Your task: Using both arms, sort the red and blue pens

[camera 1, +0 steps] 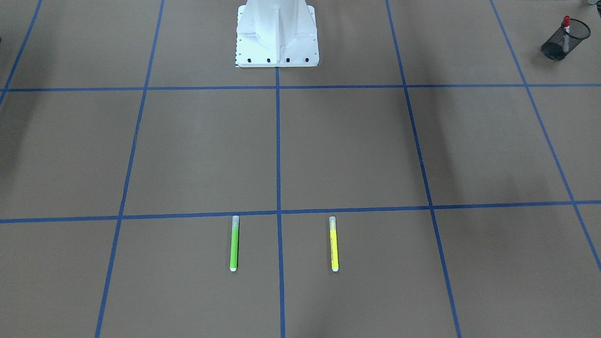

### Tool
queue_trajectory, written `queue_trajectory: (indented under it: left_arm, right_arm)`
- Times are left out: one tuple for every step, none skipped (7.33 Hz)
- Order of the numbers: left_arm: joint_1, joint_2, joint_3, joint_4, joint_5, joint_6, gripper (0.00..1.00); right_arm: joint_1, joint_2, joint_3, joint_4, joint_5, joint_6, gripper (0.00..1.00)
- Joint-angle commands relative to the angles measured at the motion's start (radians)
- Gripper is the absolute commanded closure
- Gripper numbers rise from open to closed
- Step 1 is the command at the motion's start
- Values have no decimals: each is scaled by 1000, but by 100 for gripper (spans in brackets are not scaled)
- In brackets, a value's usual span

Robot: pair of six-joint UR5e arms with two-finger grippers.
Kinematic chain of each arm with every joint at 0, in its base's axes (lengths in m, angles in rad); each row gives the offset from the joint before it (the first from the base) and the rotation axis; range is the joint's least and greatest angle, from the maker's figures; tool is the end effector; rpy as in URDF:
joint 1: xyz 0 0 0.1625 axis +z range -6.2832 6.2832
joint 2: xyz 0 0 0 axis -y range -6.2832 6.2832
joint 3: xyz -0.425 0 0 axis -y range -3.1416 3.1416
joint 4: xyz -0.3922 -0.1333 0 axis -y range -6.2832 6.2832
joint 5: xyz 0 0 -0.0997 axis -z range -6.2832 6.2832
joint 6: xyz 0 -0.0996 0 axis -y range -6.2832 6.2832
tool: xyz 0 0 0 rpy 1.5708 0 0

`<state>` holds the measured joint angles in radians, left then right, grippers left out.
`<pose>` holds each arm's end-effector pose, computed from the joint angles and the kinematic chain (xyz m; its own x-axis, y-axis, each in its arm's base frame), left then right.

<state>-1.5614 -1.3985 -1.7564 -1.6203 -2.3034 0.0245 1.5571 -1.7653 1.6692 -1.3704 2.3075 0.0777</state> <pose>-0.0627 -0.4241 0.6436 0.7426 0.0734 -0.6658 -0.0276 0.9965 0.0791 0.0607 -0.4160 0.6801 0.7385 -0.0026 0.6743 -0.0438 0.9977 0.0519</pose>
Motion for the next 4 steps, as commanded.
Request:
queue_trajectory:
  left_arm:
    - [0, 4, -2, -1, -10, 0, 0]
    - [0, 6, -3, -1, -10, 0, 0]
    - [0, 7, -6, -1, -10, 0, 0]
    - [0, 7, -15, 0, -10, 0, 0]
  right_arm:
    - [0, 4, 4, 5, -3, -1, 0]
    - [0, 4, 6, 5, -3, -1, 0]
    - [-2, 4, 6, 7, -6, -1, 0]
    - [0, 4, 6, 7, -6, 0, 0]
